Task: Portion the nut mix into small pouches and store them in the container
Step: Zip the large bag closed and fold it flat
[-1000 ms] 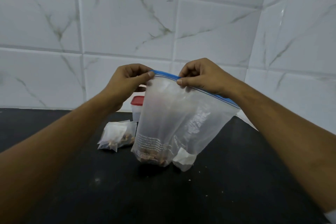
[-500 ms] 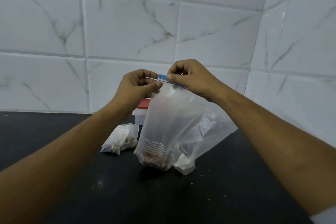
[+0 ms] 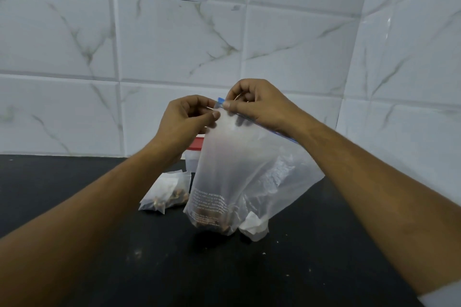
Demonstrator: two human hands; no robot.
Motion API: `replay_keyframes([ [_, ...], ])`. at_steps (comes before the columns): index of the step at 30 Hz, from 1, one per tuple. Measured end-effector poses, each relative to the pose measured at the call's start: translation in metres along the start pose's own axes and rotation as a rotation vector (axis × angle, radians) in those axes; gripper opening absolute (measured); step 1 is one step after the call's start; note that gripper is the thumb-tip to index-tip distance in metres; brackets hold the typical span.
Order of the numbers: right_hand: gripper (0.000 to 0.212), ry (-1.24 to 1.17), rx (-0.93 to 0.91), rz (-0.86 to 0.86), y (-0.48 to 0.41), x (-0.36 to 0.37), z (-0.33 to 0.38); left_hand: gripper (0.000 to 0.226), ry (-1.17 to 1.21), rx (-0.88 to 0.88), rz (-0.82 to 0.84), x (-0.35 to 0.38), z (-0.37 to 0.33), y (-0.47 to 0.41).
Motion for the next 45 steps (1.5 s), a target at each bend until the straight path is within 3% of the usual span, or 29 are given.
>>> replay_keyframes([
  [3, 0.027, 0.153, 0.083, 0.210, 0.007, -0.009, -0.009, 0.008, 0.018, -0.042, -0.082, -0.018, 0.012, -0.004],
  [6, 0.016, 0.271, 0.147, 0.316, 0.019, -0.025, -0.031, 0.010, -0.005, -0.057, -0.146, -0.035, 0.022, -0.005],
  [13, 0.013, 0.217, 0.263, 0.245, 0.043, -0.062, -0.053, 0.021, -0.255, -0.061, -0.359, -0.057, 0.029, -0.006],
  [16, 0.009, 0.196, 0.217, 0.181, 0.043, -0.060, -0.050, 0.032, -0.556, 0.237, -0.407, -0.038, 0.001, 0.002],
  [19, 0.010, 0.167, 0.165, 0.089, 0.039, -0.056, -0.043, 0.029, -0.676, 0.544, -0.290, -0.003, -0.033, 0.012],
  [21, 0.010, 0.139, 0.125, 0.048, 0.036, -0.052, -0.038, 0.036, -0.835, 0.607, -0.168, 0.019, -0.046, 0.014],
  [23, 0.012, 0.111, 0.097, 0.017, 0.036, -0.050, -0.035, 0.046, -1.013, 0.501, -0.003, 0.035, -0.046, 0.007],
  [25, 0.014, 0.056, 0.100, -0.005, 0.037, -0.052, -0.035, 0.032, -1.039, 0.372, 0.082, 0.034, -0.040, -0.002],
  [27, 0.016, -0.024, 0.128, -0.038, 0.042, -0.058, -0.039, 0.010, -0.954, 0.311, 0.072, 0.023, -0.038, -0.010],
  [29, 0.017, -0.103, 0.152, -0.106, 0.048, -0.064, -0.046, 0.002, -0.895, 0.287, 0.043, 0.012, -0.037, -0.017],
  [31, 0.018, -0.158, 0.161, -0.190, 0.053, -0.064, -0.052, 0.003, -0.889, 0.266, 0.063, 0.010, -0.036, -0.020],
  [35, 0.022, -0.248, 0.155, -0.273, 0.056, -0.045, -0.054, 0.035, -0.901, 0.268, 0.208, 0.042, -0.038, -0.013],
  [41, 0.025, -0.355, 0.232, -0.365, 0.082, -0.026, -0.083, 0.017, -0.824, 0.253, 0.174, 0.054, -0.048, -0.023],
  [45, 0.013, -0.373, 0.444, -0.294, 0.130, 0.008, -0.128, 0.019, -0.798, 0.223, 0.153, 0.046, -0.046, -0.026],
])
Point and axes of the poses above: each hand's wrist, its own y-axis away from the middle knuckle, its own x-axis out of the palm, z = x × y, the point moved 5 cm from there along -y, towards the middle knuckle, and after that the axes turned 10 degrees about -x, right-handed, at the moved point
